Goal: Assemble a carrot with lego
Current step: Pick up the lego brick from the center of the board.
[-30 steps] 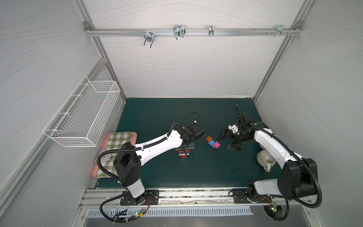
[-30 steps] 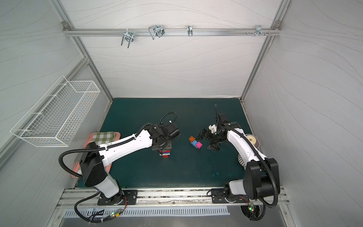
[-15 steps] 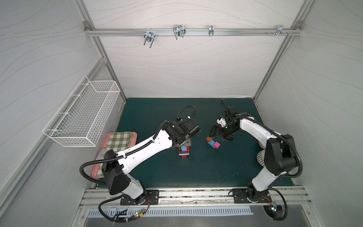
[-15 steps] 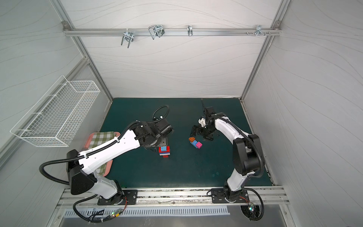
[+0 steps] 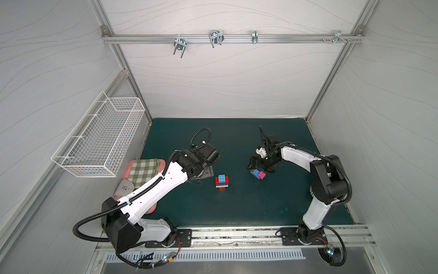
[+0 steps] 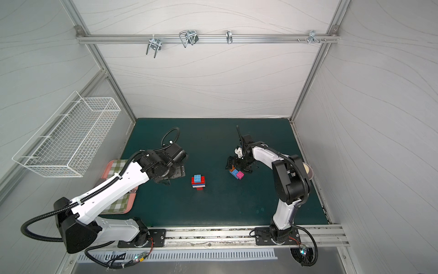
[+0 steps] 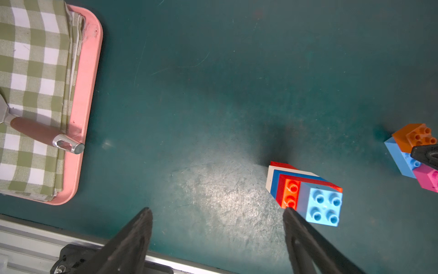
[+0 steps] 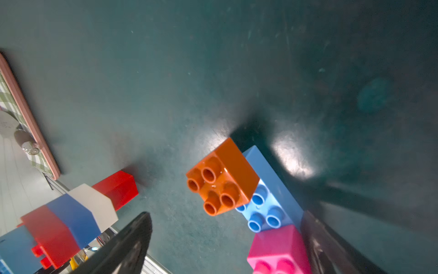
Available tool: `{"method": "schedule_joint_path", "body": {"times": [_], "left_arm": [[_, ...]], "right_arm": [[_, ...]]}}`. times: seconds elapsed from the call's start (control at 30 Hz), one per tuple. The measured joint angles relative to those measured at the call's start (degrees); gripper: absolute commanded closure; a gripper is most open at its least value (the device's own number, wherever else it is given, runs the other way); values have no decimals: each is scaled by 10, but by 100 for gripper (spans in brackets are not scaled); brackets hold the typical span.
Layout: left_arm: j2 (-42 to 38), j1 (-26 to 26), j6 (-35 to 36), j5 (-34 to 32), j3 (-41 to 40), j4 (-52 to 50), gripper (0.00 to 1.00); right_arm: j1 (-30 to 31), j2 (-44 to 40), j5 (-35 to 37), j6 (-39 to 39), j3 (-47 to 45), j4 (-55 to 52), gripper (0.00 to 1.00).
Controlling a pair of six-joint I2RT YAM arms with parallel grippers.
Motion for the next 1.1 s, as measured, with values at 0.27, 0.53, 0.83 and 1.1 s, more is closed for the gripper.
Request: {"method": "schedule_joint_path", "body": {"times": [0.27, 0.53, 0.83, 1.1], "left_arm": [[-17, 7, 0, 8, -24, 8, 11], [-24, 12, 0, 13, -46, 19, 11], [-38, 13, -1, 14, -61, 24, 11], [-43, 14, -7, 14, -67, 26, 11]], "right_arm": [[31, -1, 2, 9, -16, 3, 1], [78, -1, 97, 2, 12, -34, 13], [123, 21, 195, -11, 52, -61, 26], [125, 44, 224, -18, 57, -67, 41]]}}
